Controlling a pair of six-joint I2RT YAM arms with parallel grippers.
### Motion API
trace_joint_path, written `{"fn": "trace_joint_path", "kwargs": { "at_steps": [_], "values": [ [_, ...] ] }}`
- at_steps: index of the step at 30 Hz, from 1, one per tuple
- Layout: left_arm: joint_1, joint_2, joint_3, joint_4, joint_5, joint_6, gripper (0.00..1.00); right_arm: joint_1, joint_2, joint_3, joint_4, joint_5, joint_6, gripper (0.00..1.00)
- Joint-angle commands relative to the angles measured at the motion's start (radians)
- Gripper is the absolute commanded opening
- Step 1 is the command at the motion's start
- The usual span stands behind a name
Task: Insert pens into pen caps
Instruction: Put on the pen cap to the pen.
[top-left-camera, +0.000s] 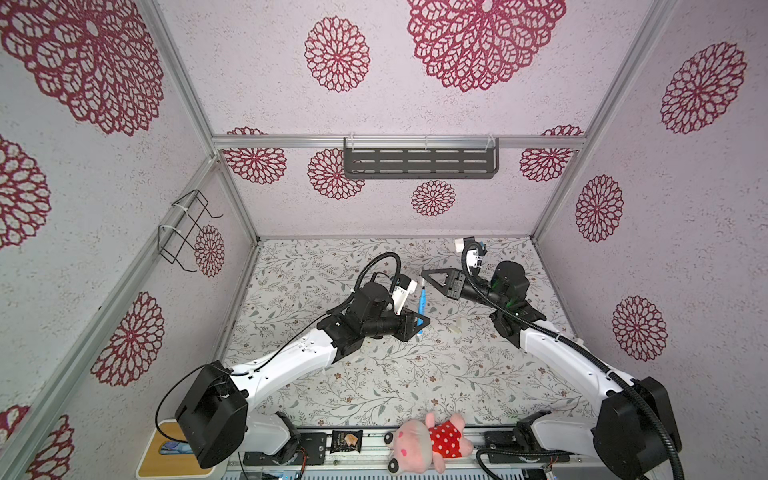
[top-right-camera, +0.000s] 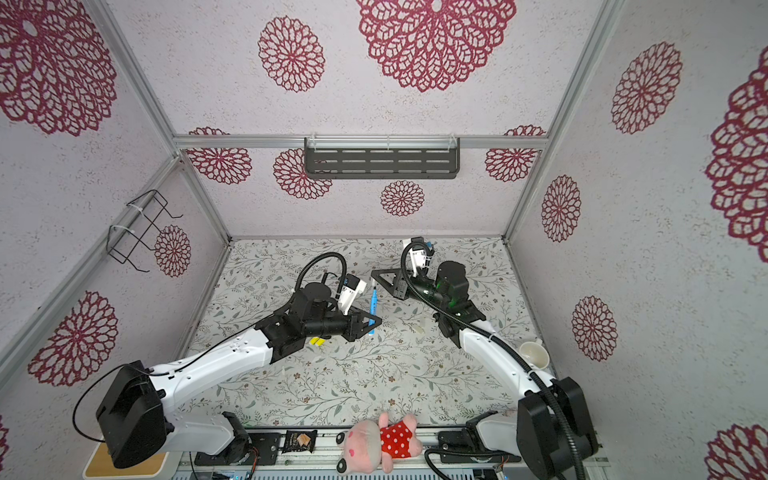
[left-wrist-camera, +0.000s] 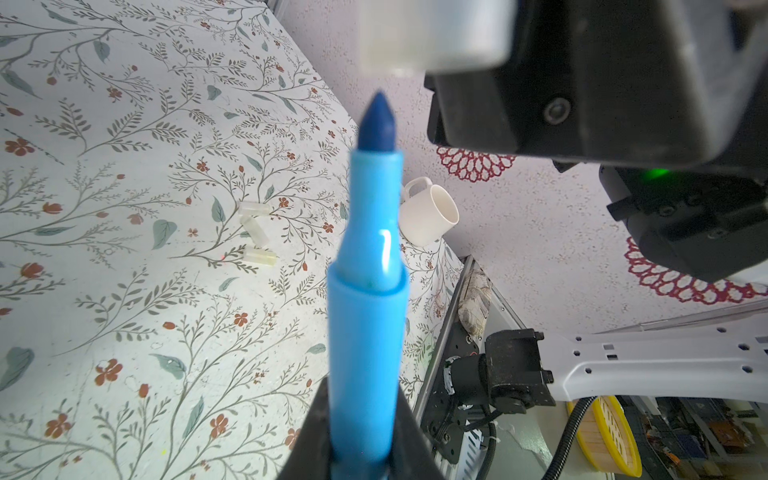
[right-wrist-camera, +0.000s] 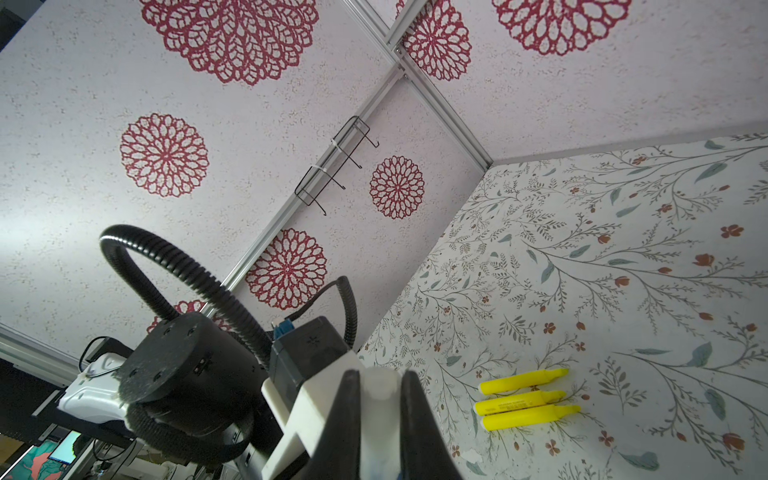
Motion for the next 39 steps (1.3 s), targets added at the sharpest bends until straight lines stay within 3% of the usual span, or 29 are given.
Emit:
{"fn": "trace_joint_path", "kwargs": {
  "at_steps": [1,14,39],
  "values": [
    [-0.010,-0.027,0.009,0.001,-0.003,0.014,0.00,0.004,-0.023,-0.005,0.053,0.007,0.013,0.00],
    [-0.011,-0.033,0.003,0.001,-0.003,0.013,0.00,0.004,-0.007,0.012,0.041,0.041,-0.006,0.00],
    [-0.005,-0.064,-0.021,0.022,-0.013,0.012,0.00,0.012,-0.049,-0.054,0.086,-0.019,-0.012,0.00]
  ]
}}
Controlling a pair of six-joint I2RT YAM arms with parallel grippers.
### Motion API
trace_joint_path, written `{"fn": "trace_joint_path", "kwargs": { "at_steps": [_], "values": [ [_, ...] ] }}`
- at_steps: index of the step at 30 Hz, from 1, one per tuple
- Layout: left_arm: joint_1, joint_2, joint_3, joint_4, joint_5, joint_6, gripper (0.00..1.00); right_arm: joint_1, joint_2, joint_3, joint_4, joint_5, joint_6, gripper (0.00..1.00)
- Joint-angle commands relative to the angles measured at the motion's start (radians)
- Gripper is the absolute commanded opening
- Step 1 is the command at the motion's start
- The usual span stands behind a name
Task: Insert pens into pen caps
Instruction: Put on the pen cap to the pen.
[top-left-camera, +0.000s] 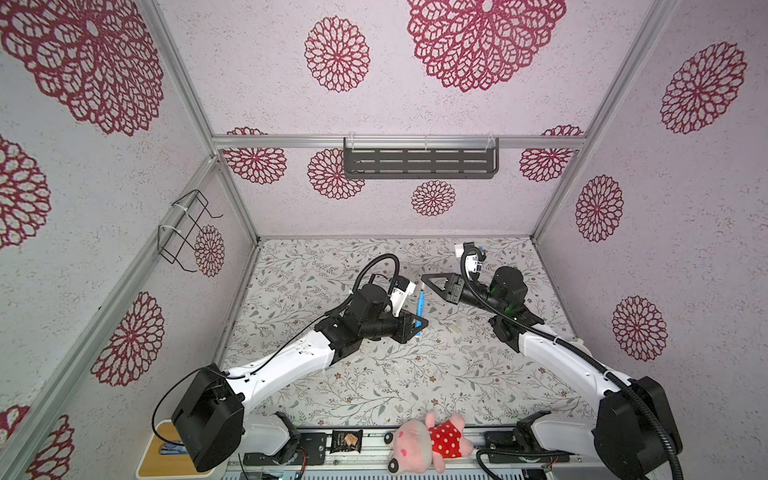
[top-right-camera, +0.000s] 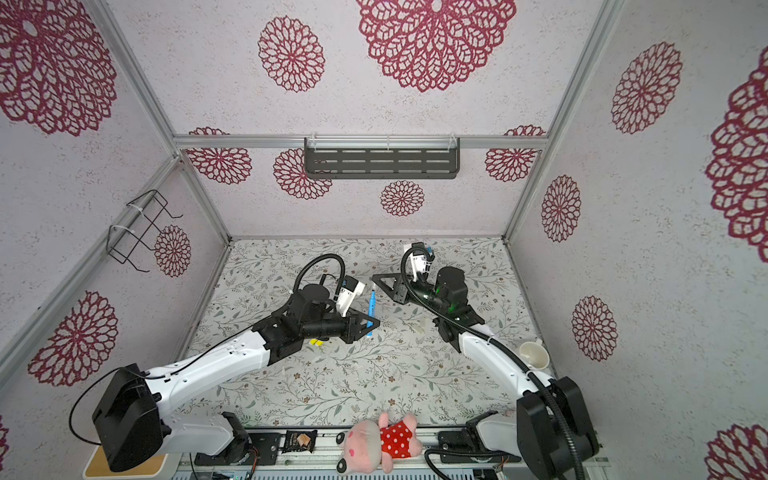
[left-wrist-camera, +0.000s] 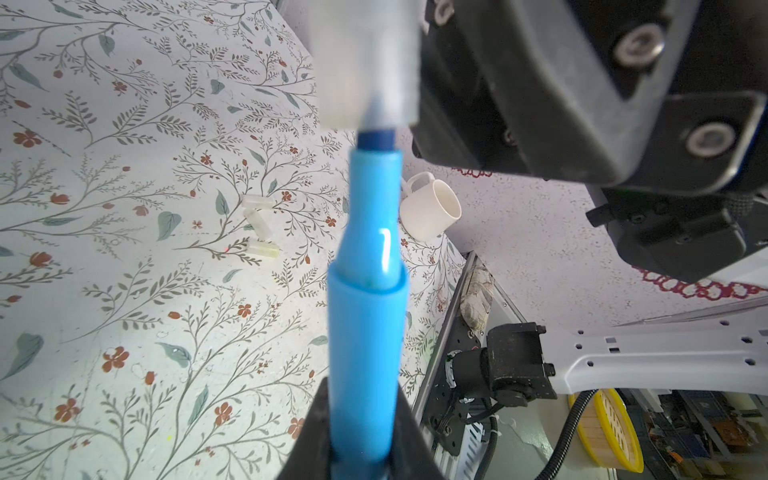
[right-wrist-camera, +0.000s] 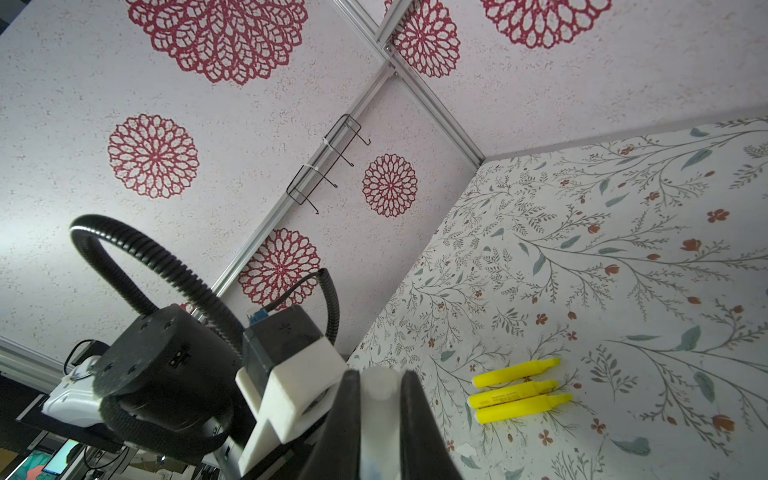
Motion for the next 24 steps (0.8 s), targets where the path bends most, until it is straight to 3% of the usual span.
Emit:
{"fn": "trace_joint_path", "kwargs": {
  "at_steps": [1,24],
  "values": [
    [-0.005,-0.039,-0.005,0.043,-0.007,0.006,0.00,0.005,-0.038,-0.001,0.061,-0.040,-0.008,0.00],
    [0.018,-0.103,-0.041,0.141,0.044,-0.015,0.00,0.016,-0.027,-0.067,0.301,-0.126,0.103,0.00]
  ]
}}
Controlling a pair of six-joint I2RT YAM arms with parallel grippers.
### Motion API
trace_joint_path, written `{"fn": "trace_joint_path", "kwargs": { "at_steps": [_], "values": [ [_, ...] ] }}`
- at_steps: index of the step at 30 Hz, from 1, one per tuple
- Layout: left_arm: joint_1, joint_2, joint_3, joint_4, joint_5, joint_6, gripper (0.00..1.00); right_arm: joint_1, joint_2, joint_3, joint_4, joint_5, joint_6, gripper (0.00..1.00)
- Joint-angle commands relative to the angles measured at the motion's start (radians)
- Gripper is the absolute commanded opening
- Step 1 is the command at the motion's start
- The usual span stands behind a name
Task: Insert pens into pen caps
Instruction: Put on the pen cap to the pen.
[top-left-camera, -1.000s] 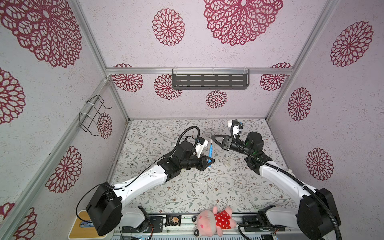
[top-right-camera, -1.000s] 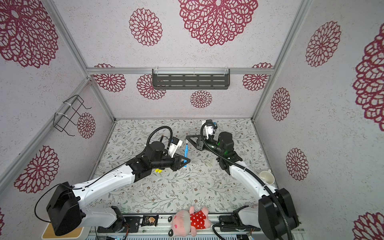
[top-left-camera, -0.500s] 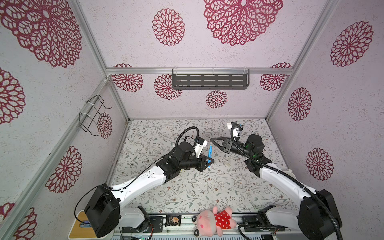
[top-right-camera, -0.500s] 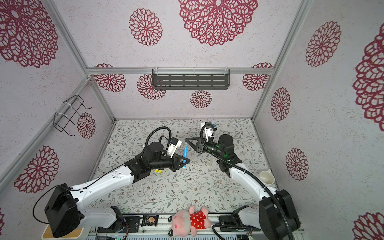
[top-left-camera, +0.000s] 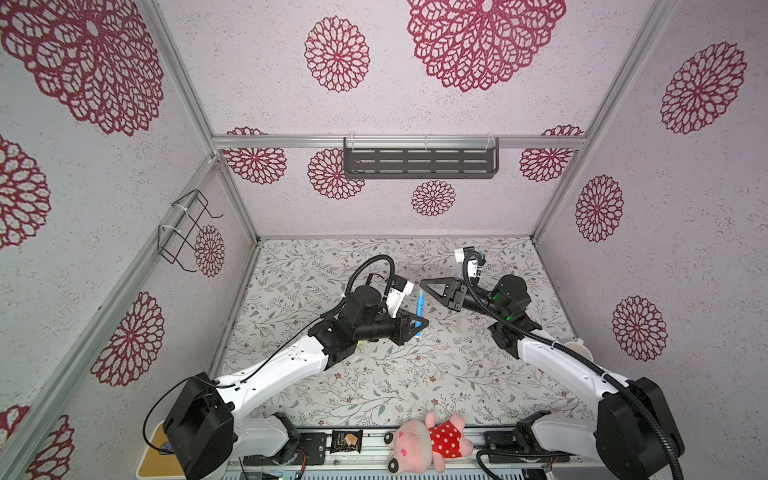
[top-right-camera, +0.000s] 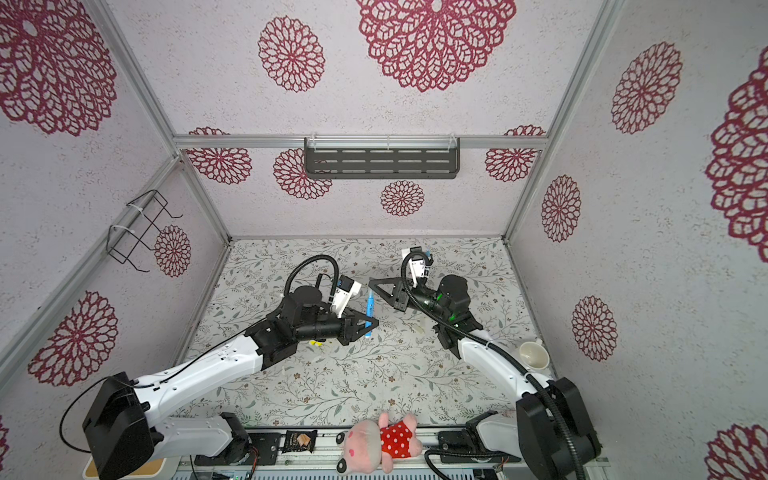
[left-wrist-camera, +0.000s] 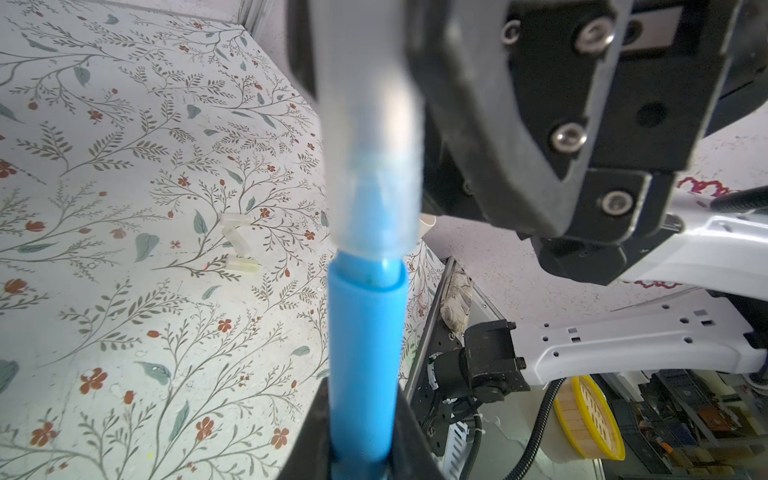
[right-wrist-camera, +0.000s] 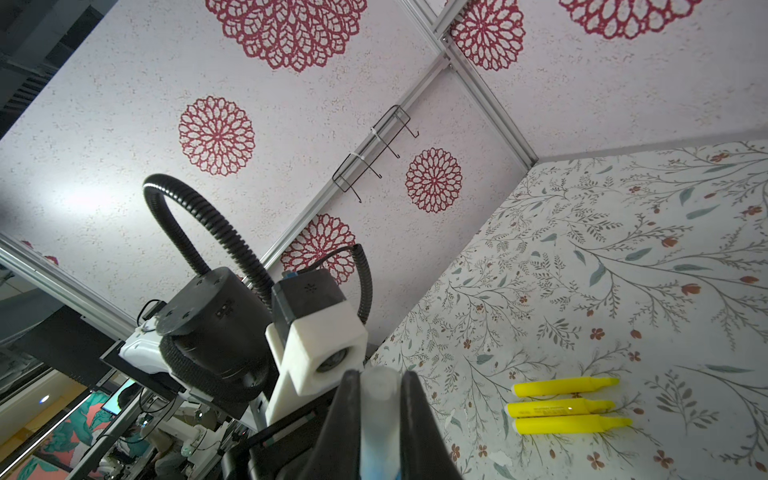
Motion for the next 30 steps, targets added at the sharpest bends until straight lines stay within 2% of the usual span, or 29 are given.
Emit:
{"fn": "trace_joint_path", "kwargs": {
  "at_steps": [1,18,23,30],
  "values": [
    [0.015,-0.046,-0.010,0.090,0.014,-0.010,0.00,0.005,-0.020,-0.002,0.086,-0.045,0.021,0.00],
    [0.061,-0.103,-0.011,0.144,0.102,-0.020,0.00,0.030,0.009,-0.004,0.098,-0.156,-0.001,0.00],
    [0.086,-0.115,-0.005,0.166,0.137,-0.025,0.00,0.065,-0.006,0.009,-0.054,-0.179,-0.125,0.00],
    [0.120,-0.138,0.008,0.163,0.162,-0.024,0.00,0.088,-0.028,0.012,-0.169,-0.197,-0.195,0.00]
  ]
}}
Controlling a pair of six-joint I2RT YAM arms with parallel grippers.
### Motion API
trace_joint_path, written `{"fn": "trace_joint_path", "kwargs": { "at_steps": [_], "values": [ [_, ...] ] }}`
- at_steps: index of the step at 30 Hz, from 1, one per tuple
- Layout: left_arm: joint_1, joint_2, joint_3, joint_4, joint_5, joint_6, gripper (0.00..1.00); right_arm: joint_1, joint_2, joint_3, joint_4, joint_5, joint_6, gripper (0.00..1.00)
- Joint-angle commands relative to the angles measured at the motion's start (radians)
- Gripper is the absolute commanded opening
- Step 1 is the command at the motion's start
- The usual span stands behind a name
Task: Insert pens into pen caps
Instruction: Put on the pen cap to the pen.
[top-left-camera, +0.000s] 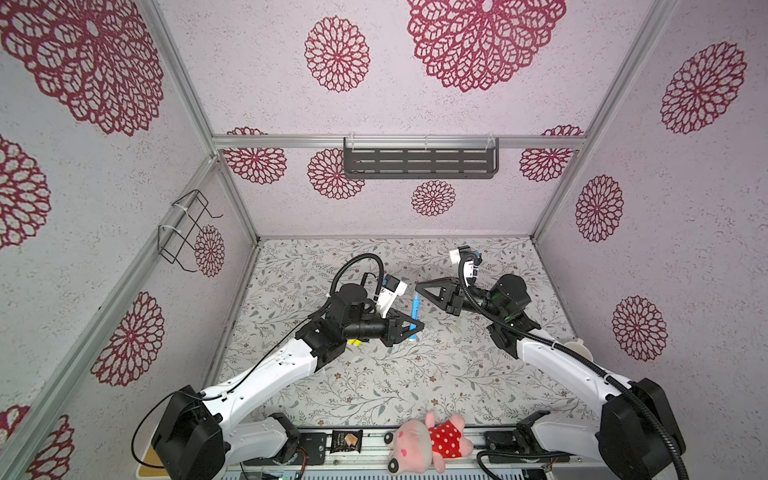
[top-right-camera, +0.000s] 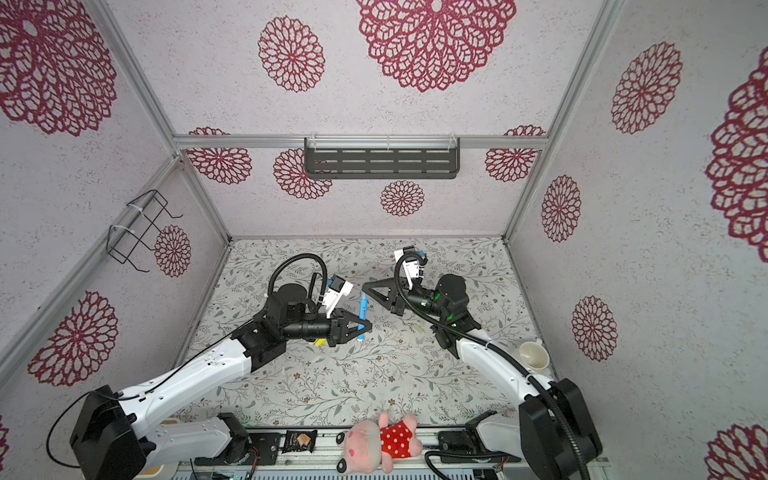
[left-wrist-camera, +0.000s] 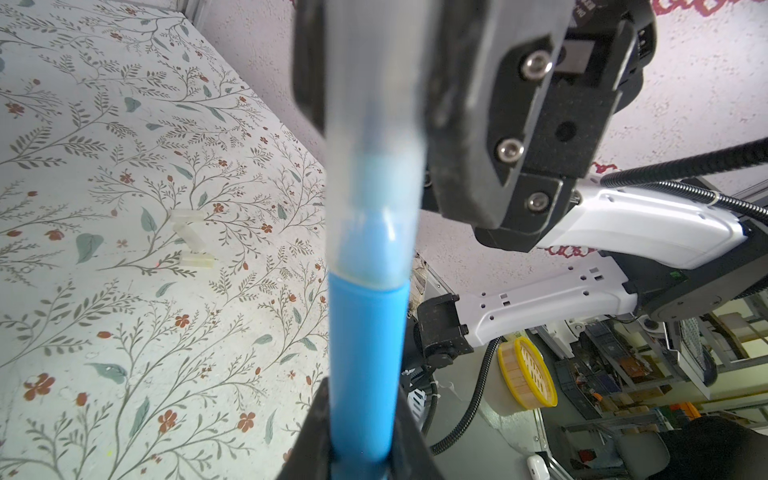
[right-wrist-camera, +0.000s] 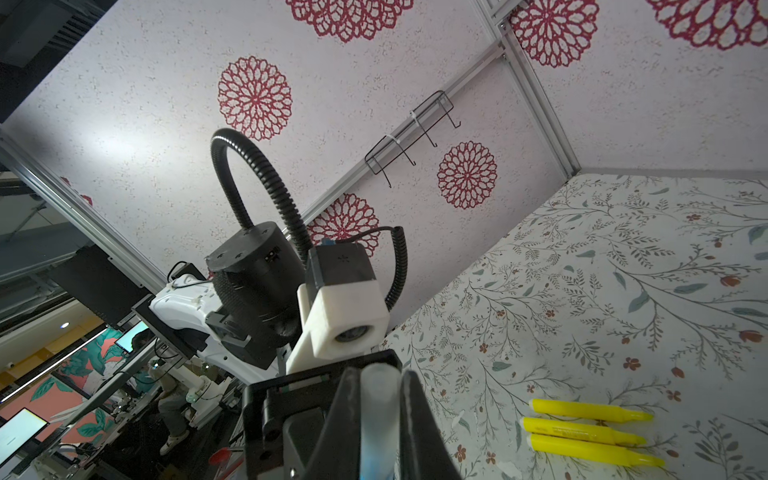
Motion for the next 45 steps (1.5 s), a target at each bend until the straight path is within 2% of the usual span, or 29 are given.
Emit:
{"fn": "trace_joint_path", "kwargs": {
  "at_steps": [1,24,45],
  "values": [
    [0.050,-0.065,0.035,0.172,-0.026,-0.002,0.00,0.041,-0.017,-0.018,-0.157,-0.135,-0.104,0.00],
    [0.130,-0.090,0.030,0.235,0.040,-0.030,0.00,0.168,-0.034,-0.067,-0.336,-0.089,-0.224,0.00],
    [0.153,-0.098,0.029,0.247,0.055,-0.036,0.00,0.232,-0.070,-0.111,-0.350,-0.055,-0.213,0.00]
  ]
}}
